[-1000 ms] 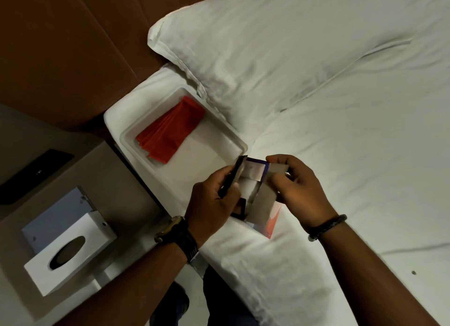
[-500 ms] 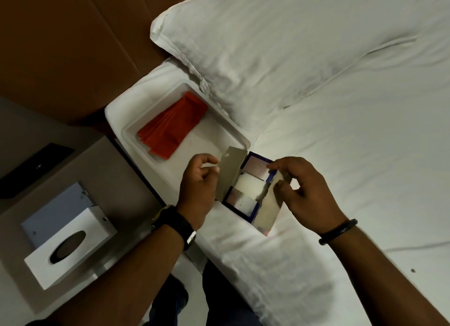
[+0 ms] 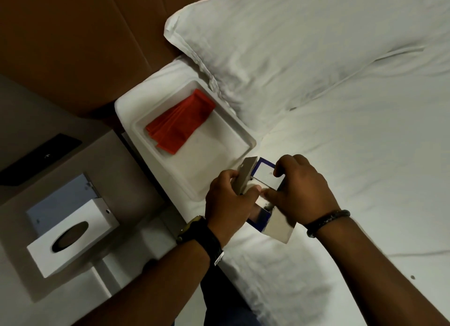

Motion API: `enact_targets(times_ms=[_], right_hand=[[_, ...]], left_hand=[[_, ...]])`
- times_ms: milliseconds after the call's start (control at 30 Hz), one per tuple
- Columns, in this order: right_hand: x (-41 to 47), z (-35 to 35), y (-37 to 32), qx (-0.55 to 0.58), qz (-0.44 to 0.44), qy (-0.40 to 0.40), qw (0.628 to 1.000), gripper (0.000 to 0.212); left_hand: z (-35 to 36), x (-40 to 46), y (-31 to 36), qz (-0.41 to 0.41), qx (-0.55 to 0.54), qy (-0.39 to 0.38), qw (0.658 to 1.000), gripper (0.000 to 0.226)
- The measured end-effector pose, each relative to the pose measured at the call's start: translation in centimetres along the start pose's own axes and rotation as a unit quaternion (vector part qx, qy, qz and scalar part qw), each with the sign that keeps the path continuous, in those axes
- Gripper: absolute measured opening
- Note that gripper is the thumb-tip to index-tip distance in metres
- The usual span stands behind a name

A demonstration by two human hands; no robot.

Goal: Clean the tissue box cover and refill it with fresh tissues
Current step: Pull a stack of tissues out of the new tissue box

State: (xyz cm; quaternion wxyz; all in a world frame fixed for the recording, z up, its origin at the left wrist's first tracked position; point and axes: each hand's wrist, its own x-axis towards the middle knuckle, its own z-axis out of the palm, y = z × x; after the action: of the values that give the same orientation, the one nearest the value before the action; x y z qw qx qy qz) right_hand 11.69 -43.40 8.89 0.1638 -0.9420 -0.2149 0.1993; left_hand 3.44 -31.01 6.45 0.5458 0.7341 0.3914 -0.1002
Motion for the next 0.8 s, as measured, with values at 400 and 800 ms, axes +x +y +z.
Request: enact_targets(times_ms=[400, 800], right_hand=[[-0.1, -2.0, 1.9, 0.17, 0.058, 0.066, 0.982, 0.024], [-1.1, -0.5, 2.3, 0.267, 0.136, 0.108, 0.948, 0.032]], left_hand=[[-2.5, -1.7, -3.3, 0.075, -0.02, -0.141, 0.987, 0.079], [-1.1, -3.9, -6.8, 0.129, 0.066, -0.171, 0.975, 0.107]])
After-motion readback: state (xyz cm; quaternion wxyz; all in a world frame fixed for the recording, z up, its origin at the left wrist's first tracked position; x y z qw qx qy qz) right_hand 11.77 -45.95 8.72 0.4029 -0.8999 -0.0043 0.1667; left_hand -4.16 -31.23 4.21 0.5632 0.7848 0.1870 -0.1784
